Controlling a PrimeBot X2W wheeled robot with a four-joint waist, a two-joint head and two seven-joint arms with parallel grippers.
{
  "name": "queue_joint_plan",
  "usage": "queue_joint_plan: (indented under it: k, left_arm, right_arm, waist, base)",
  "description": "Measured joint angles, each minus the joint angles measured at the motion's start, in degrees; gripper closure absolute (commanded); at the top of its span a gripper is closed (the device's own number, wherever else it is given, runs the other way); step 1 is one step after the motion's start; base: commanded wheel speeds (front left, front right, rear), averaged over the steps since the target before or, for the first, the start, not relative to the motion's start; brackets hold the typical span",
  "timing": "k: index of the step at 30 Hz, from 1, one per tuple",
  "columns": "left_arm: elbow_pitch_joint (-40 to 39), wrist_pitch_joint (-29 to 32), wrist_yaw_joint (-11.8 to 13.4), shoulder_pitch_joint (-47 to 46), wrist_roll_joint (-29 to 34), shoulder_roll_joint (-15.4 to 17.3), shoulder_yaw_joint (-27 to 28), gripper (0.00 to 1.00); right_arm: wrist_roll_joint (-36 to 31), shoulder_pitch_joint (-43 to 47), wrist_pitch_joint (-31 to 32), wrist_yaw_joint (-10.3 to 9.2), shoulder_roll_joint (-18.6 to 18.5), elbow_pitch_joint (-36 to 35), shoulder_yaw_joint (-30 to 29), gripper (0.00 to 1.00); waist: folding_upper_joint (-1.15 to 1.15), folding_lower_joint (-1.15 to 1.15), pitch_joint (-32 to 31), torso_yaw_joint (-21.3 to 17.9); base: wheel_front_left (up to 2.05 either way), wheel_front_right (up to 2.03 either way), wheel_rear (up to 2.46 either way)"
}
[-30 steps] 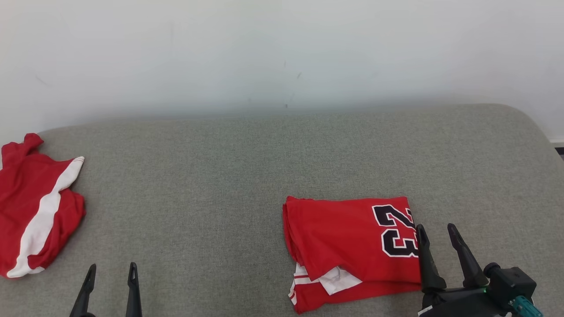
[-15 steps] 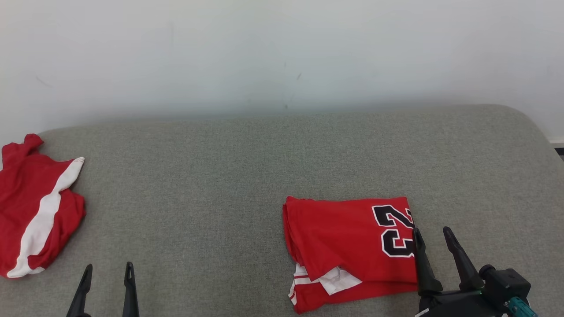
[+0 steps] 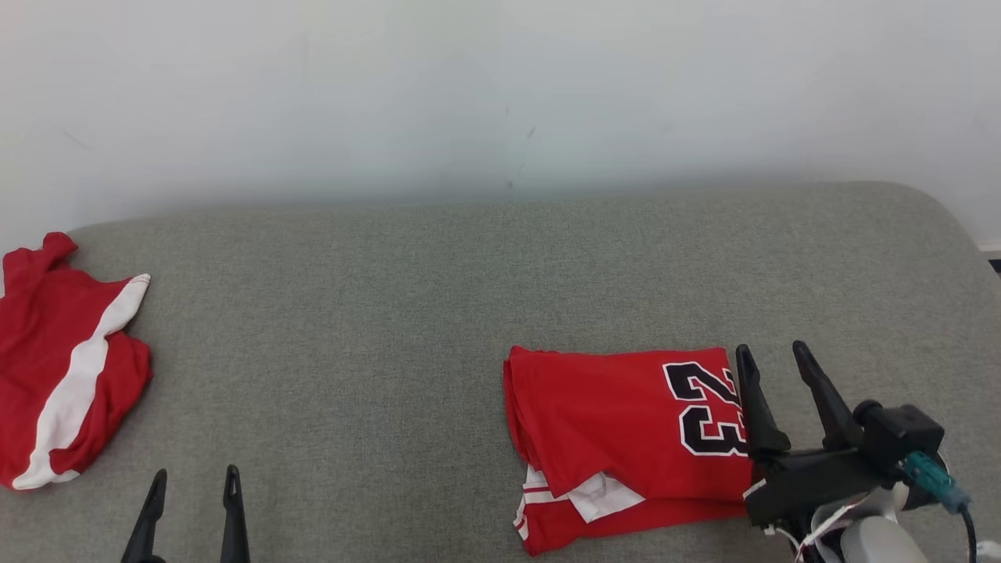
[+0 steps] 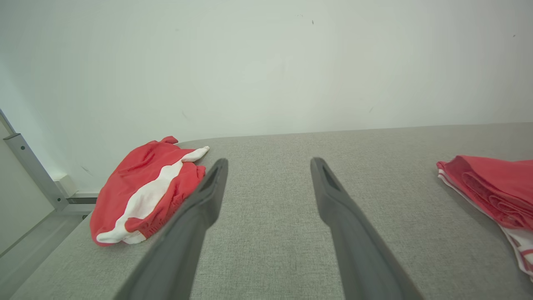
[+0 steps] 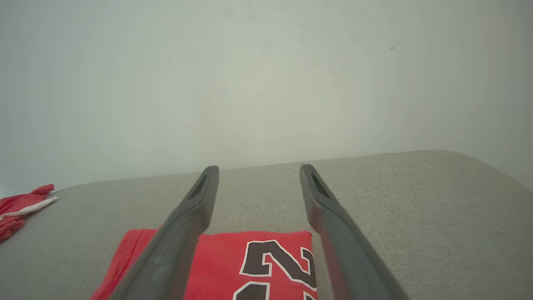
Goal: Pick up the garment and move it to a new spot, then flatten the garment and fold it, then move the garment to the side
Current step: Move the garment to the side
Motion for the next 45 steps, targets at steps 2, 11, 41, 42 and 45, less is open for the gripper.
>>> queue_joint_plan:
  k: [2, 11, 41, 42, 45]
  left_arm:
    - [0.1, 0.0, 0.0, -0.1, 0.0, 0.0, -0.3, 0.0]
    - [0.2, 0.0, 0.0, -1.8, 0.0, -0.4, -1.3, 0.0]
    - [0.3, 0.0, 0.1, -5.0, -0.4, -0.8, -1.1, 0.0]
    - [0.3, 0.0, 0.1, -5.0, -0.4, -0.8, -1.0, 0.0]
    - [0.3, 0.0, 0.2, -5.3, -0.5, -0.9, -1.0, 0.0]
  right_arm:
    - [0.0, -2.2, 1.9, 0.0, -0.7, 1.9, -0.1, 0.0]
    - [-0.1, -10.0, 6.2, 0.0, -3.4, 13.5, -0.5, 0.0]
    - [7.8, -20.1, 1.2, 0.01, -2.5, 40.2, 9.2, 1.0]
    - [8.1, -20.8, 0.8, 0.01, -2.9, 39.9, 9.4, 1.0]
    - [8.6, -23.5, 0.0, 0.01, -4.1, 39.3, 10.4, 1.0]
  waist:
    - [0.0, 0.0, 0.2, 0.2]
    - [0.0, 0.0, 2.5, 1.6]
    - [0.0, 0.0, 7.4, 1.8]
    - [0.0, 0.0, 7.5, 1.8]
    - [0.0, 0.0, 8.2, 1.9]
  base:
    - [0.0, 0.0, 0.0]
    - [0.0, 0.0, 0.0]
    - [0.0, 0.0, 0.0]
    - [0.0, 0.0, 0.0]
    - [0.0, 0.0, 0.0]
